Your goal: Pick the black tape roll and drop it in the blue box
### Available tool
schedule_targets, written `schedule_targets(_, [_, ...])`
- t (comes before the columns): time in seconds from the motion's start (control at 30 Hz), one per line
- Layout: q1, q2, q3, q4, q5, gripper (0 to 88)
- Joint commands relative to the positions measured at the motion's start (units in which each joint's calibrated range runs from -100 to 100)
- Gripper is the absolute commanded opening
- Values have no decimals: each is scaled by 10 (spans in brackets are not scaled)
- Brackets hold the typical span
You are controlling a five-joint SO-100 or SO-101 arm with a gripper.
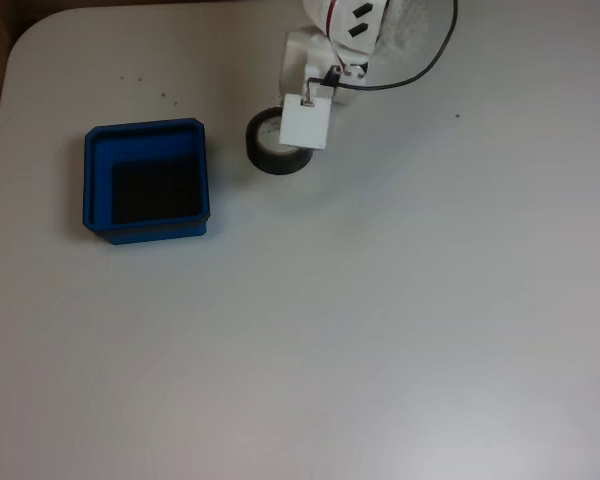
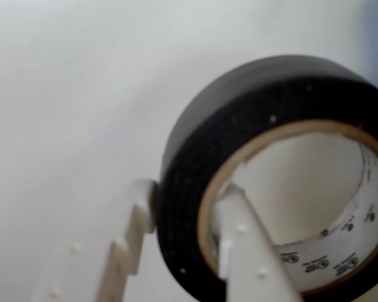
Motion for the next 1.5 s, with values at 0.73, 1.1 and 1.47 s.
schedule_targets(0.73, [181, -6, -41, -4, 2, 18])
schedule_targets(1.1, [179, 70, -119, -6, 2, 18])
schedule_targets(1.47, [181, 238, -303, -5, 2, 18])
